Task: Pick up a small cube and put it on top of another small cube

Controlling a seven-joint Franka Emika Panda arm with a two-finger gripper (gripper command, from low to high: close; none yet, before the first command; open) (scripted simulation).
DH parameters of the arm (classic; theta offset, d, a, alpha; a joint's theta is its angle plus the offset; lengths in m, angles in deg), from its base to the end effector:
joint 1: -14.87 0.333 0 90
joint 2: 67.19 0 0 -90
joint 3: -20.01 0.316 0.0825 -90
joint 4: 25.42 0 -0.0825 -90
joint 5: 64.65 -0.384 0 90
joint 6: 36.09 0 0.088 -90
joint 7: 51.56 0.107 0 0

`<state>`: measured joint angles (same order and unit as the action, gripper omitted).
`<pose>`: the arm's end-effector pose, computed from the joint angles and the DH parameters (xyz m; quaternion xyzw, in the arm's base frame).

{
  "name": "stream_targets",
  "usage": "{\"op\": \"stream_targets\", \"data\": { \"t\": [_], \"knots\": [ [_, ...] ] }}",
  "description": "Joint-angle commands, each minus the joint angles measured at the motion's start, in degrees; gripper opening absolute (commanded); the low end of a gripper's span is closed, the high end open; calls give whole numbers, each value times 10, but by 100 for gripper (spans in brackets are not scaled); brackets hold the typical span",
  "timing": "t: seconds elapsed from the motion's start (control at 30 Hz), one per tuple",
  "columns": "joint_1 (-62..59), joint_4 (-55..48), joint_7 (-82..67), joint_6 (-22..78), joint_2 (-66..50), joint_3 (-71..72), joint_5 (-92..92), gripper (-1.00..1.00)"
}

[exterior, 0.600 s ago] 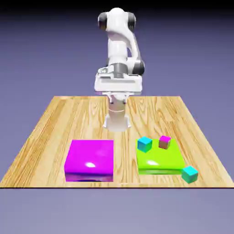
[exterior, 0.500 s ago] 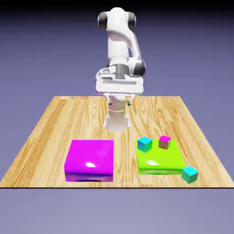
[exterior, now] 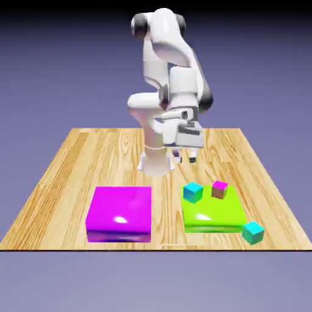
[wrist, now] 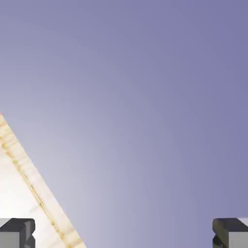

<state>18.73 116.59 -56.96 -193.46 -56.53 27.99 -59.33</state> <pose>0.4801 0.1052 0.4084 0.9562 0.1849 0.2254 0.0272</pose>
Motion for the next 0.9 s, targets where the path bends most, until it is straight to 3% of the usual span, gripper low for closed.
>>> {"op": "stream_targets", "data": {
  "t": [0.0, 0.87],
  "knots": [
    [2, -10, -25, 9, -11, 4, 3, 0],
    [45, -267, -673, 234, -309, 112, 75, 0]
  ]
}}
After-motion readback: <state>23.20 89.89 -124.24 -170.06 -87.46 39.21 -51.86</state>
